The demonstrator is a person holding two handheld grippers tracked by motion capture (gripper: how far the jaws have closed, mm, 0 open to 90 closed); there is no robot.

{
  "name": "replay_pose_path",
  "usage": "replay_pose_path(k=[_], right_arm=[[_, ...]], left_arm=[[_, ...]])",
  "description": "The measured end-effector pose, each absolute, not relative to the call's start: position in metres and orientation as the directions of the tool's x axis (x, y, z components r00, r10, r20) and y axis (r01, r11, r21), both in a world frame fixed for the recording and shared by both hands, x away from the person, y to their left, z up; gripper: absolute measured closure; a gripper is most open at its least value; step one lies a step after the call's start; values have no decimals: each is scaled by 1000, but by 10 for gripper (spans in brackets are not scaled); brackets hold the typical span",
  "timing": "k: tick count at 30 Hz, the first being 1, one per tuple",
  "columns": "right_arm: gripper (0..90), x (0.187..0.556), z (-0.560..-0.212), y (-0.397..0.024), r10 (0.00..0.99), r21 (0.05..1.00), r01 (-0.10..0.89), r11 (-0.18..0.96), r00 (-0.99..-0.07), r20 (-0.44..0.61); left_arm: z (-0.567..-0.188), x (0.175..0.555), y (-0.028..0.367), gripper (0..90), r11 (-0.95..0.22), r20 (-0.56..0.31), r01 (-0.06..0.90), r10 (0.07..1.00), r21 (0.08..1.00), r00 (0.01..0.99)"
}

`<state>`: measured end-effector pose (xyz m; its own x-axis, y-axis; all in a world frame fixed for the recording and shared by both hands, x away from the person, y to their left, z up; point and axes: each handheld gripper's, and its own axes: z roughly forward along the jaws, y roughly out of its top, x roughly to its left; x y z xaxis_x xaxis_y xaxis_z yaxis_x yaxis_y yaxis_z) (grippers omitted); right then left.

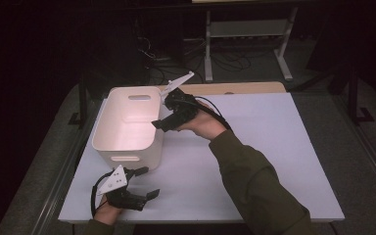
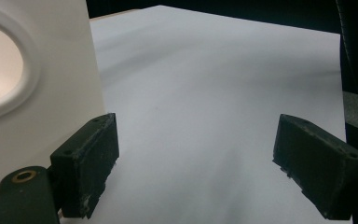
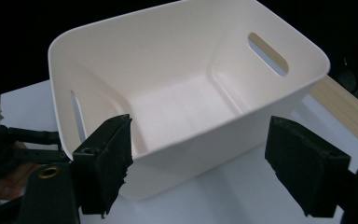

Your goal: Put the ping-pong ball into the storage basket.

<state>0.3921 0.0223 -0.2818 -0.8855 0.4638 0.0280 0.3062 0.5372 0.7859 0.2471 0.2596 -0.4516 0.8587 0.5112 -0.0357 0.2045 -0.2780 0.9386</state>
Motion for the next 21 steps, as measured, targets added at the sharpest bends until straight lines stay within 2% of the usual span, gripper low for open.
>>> replay_pose_path(k=[21], right_arm=[[133,384,-315,-27,540,796,363,485,-840,53]], left_arm=[[-452,247,260,140,-281,-36,206,510,937,859]])
